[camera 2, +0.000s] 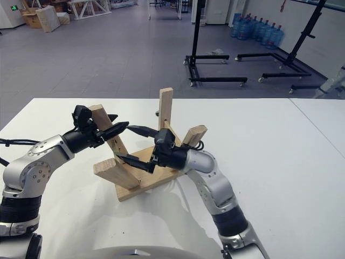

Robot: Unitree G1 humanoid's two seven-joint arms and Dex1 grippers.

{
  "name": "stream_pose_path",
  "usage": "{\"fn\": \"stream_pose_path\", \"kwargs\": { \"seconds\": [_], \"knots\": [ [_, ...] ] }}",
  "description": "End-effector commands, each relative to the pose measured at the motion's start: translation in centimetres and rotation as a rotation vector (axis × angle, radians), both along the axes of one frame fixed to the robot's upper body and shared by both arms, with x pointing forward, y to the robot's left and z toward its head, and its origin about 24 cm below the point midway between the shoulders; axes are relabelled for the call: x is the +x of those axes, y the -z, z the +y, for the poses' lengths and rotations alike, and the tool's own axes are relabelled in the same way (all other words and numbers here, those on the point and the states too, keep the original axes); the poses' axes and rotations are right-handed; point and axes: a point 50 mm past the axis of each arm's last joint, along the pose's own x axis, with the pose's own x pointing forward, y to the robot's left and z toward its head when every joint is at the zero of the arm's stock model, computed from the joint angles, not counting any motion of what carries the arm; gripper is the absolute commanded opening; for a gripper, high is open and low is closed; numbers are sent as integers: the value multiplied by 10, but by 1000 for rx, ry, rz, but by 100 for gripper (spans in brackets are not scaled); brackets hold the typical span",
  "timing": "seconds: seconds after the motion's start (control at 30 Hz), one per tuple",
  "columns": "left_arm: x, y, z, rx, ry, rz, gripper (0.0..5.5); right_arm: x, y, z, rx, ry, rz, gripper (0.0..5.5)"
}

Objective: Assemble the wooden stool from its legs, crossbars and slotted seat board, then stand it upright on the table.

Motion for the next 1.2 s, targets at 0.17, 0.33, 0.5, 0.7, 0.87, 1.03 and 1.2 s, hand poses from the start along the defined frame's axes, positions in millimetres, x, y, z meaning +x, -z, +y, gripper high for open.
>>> {"fn": "stream_pose_path", "kwargs": {
  "seconds": [0.17, 0.33, 0.5, 0.7, 0.87, 1.03, 1.2],
  "knots": [
    [27, 0, 10, -9, -46, -12, 361, -13, -41, -42, 130, 68, 102, 377],
    [37, 1, 6, -27, -33, -26, 361, -19, -107, -40, 253, -73, -17, 377],
    [46, 2, -11, -39, 20, -43, 361, -16, -166, -52, 405, -82, -103, 377],
    [65, -6, -39, -76, 160, -64, 361, 19, -157, -113, 251, 209, -77, 377],
    [75, -23, -33, -111, 212, -82, 361, 50, -112, -139, 116, 398, 77, 377],
    [67, -34, 3, -44, 166, -99, 361, 59, -99, -143, 109, 459, 104, 377],
    [61, -61, 41, -36, 67, -161, 361, 70, -95, -154, 172, 534, 152, 377]
  ]
}}
